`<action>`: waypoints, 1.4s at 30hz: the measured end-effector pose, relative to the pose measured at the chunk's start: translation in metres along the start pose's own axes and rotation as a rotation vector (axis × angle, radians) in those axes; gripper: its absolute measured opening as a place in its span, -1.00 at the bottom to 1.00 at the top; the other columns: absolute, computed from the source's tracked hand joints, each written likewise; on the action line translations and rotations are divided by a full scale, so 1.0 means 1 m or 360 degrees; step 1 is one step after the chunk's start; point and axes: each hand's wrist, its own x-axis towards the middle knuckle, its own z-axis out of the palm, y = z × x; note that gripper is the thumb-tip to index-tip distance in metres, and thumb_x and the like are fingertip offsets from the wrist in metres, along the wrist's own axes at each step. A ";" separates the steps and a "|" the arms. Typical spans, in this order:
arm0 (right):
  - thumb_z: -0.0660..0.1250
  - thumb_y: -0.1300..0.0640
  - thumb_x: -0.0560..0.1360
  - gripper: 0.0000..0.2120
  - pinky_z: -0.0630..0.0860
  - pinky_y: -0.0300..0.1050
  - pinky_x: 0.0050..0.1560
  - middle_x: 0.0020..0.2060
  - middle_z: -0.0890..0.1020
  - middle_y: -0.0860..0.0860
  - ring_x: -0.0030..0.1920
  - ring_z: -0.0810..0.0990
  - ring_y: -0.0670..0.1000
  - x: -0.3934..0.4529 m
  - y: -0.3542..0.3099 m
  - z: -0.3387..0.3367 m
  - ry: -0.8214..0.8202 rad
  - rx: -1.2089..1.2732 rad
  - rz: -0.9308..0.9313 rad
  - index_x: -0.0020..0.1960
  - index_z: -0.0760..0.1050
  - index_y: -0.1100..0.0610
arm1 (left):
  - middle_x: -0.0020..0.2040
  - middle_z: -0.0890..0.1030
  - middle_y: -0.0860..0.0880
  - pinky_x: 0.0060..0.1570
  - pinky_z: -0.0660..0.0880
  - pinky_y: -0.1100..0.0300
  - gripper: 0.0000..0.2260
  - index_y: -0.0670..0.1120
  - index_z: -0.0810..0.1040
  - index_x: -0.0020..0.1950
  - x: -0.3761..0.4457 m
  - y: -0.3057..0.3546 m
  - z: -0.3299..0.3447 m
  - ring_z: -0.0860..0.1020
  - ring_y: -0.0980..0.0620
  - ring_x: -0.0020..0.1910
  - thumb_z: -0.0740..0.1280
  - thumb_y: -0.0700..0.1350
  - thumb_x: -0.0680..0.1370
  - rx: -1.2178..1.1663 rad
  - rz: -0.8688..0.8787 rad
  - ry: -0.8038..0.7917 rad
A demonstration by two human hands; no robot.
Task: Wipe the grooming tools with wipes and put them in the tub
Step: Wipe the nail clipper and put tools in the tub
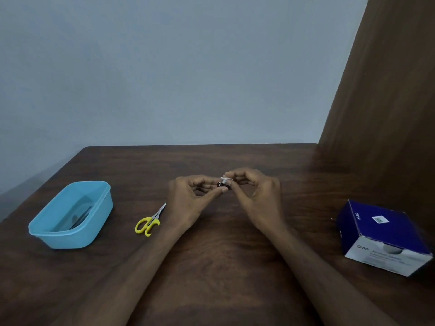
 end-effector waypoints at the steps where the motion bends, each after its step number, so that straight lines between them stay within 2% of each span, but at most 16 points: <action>1: 0.57 0.21 0.53 -0.89 0.65 -0.21 0.03 -0.06 0.77 -0.14 -0.05 0.72 -0.18 0.000 0.000 0.000 -0.0028 -0.0069 -0.0084 0.04 0.74 0.09 | -0.20 0.78 0.11 -0.10 0.73 0.10 -0.83 0.01 0.81 -0.01 0.000 0.001 0.000 0.76 0.12 -0.19 0.67 -0.09 0.43 0.0007 0.0008 -0.0004; 4: 0.57 0.25 0.50 -0.85 0.62 -0.21 0.05 -0.06 0.76 -0.17 -0.03 0.70 -0.13 0.000 0.002 -0.002 -0.0077 -0.0198 -0.0189 0.04 0.75 0.07 | -0.23 0.78 0.07 -0.14 0.73 0.11 -0.85 0.03 0.80 -0.05 0.001 0.000 -0.001 0.76 0.10 -0.22 0.67 -0.10 0.42 -0.0050 -0.0031 0.0047; 8: 0.55 0.32 0.46 -0.79 0.64 -0.10 -0.01 -0.09 0.76 -0.12 -0.08 0.70 -0.10 0.001 0.013 -0.002 -0.0050 -0.0375 -0.0136 0.03 0.72 0.09 | -0.23 0.78 -0.02 -0.14 0.73 0.11 -0.85 -0.05 0.78 -0.04 0.004 -0.003 -0.001 0.77 0.00 -0.24 0.66 -0.16 0.42 -0.0184 -0.0083 0.0155; 10: 0.54 0.30 0.48 -0.79 0.67 -0.12 -0.01 -0.10 0.77 -0.11 -0.11 0.72 -0.14 0.002 0.016 -0.004 -0.0031 -0.0295 0.0038 0.07 0.72 0.07 | -0.24 0.77 -0.02 -0.13 0.73 0.13 -0.85 -0.06 0.78 -0.04 0.005 -0.003 0.000 0.77 0.00 -0.24 0.65 -0.17 0.43 -0.0180 -0.0071 0.0157; 13: 0.56 0.22 0.50 -0.76 0.68 -0.23 -0.04 -0.12 0.77 -0.10 -0.13 0.73 -0.16 0.001 0.014 -0.005 -0.0192 -0.0050 0.0225 0.15 0.74 0.07 | -0.23 0.77 -0.01 -0.09 0.74 0.06 -0.85 -0.04 0.78 -0.03 0.005 -0.006 0.001 0.77 0.02 -0.22 0.65 -0.15 0.44 -0.0155 -0.0085 0.0118; 15: 0.57 0.22 0.50 -0.83 0.68 -0.20 -0.11 -0.19 0.76 -0.10 -0.19 0.73 -0.12 -0.001 0.011 -0.001 -0.0313 -0.0018 0.0231 0.08 0.76 0.09 | -0.20 0.78 0.01 -0.06 0.74 0.01 -0.84 -0.02 0.79 0.00 0.005 -0.008 0.000 0.78 0.01 -0.19 0.65 -0.10 0.45 -0.0130 -0.0084 0.0095; 18: 0.58 0.20 0.49 -0.94 0.67 -0.16 -0.19 -0.28 0.74 -0.11 -0.26 0.71 -0.10 -0.003 0.009 0.007 -0.0284 0.0013 0.0286 -0.08 0.74 0.08 | -0.16 0.79 0.01 -0.02 0.74 0.01 -0.80 -0.05 0.78 0.06 0.003 -0.008 -0.001 0.78 0.02 -0.14 0.64 -0.12 0.46 -0.0143 -0.0095 0.0103; 20: 0.60 0.17 0.48 -0.92 0.65 -0.19 -0.23 -0.32 0.72 -0.13 -0.29 0.69 -0.11 -0.004 0.007 0.011 -0.0269 0.0032 0.0353 -0.14 0.72 0.06 | -0.15 0.79 0.00 -0.01 0.74 0.05 -0.79 -0.07 0.77 0.08 0.001 -0.005 0.001 0.78 0.01 -0.13 0.64 -0.16 0.47 -0.0143 -0.0117 0.0151; 24: 0.59 0.16 0.48 -0.91 0.66 -0.14 -0.24 -0.35 0.70 -0.11 -0.32 0.68 -0.10 -0.007 0.003 0.016 -0.0250 0.0070 0.0408 -0.17 0.70 0.06 | -0.14 0.79 -0.06 0.04 0.73 -0.02 -0.82 -0.04 0.76 0.04 -0.007 -0.004 0.009 0.78 -0.07 -0.09 0.63 -0.19 0.48 -0.0224 -0.0256 0.0245; 28: 0.62 0.14 0.46 -0.89 0.67 -0.17 -0.20 -0.33 0.71 -0.08 -0.30 0.69 -0.10 -0.008 -0.001 0.016 -0.0284 0.0187 0.0463 -0.11 0.70 0.09 | -0.11 0.79 0.01 0.01 0.68 0.13 -0.84 -0.03 0.75 0.03 -0.016 0.006 0.013 0.73 0.09 -0.11 0.61 -0.20 0.50 -0.0276 -0.0272 0.0366; 30: 0.65 0.15 0.43 -0.85 0.67 -0.20 -0.18 -0.29 0.73 -0.06 -0.28 0.71 -0.07 -0.010 -0.003 0.016 -0.0358 0.0212 0.0484 -0.05 0.71 0.09 | -0.10 0.79 -0.02 -0.06 0.67 0.17 -0.84 -0.05 0.75 0.06 -0.021 0.013 0.012 0.73 0.09 -0.12 0.60 -0.21 0.51 -0.0291 -0.0263 0.0434; 35: 0.69 0.09 0.37 -0.76 0.67 -0.22 -0.13 -0.27 0.76 -0.08 -0.25 0.73 -0.09 -0.011 -0.003 0.012 -0.0475 0.0264 0.0550 -0.02 0.72 0.04 | -0.08 0.80 -0.03 0.02 0.70 0.13 -0.83 -0.10 0.77 0.15 -0.051 0.035 -0.003 0.76 0.05 -0.08 0.55 -0.19 0.57 -0.0068 -0.0199 0.0601; 39: 0.69 0.17 0.36 -0.77 0.60 -0.33 -0.19 -0.30 0.75 -0.09 -0.33 0.66 -0.20 -0.013 -0.011 0.011 -0.0601 0.0292 0.0465 -0.05 0.71 0.07 | -0.03 0.78 0.17 0.02 0.66 0.28 -0.82 0.05 0.78 0.16 -0.065 0.060 -0.043 0.74 0.21 -0.05 0.56 -0.09 0.57 0.0464 -0.0146 0.0417; 42: 0.69 0.14 0.36 -0.79 0.62 -0.33 -0.16 -0.29 0.75 -0.12 -0.30 0.70 -0.19 -0.019 -0.015 0.012 -0.0650 0.0277 0.0405 -0.06 0.71 0.04 | -0.09 0.78 0.16 0.02 0.65 0.33 -0.83 0.01 0.79 0.15 -0.055 0.075 -0.094 0.73 0.28 -0.11 0.55 -0.12 0.57 0.0711 -0.0171 0.0383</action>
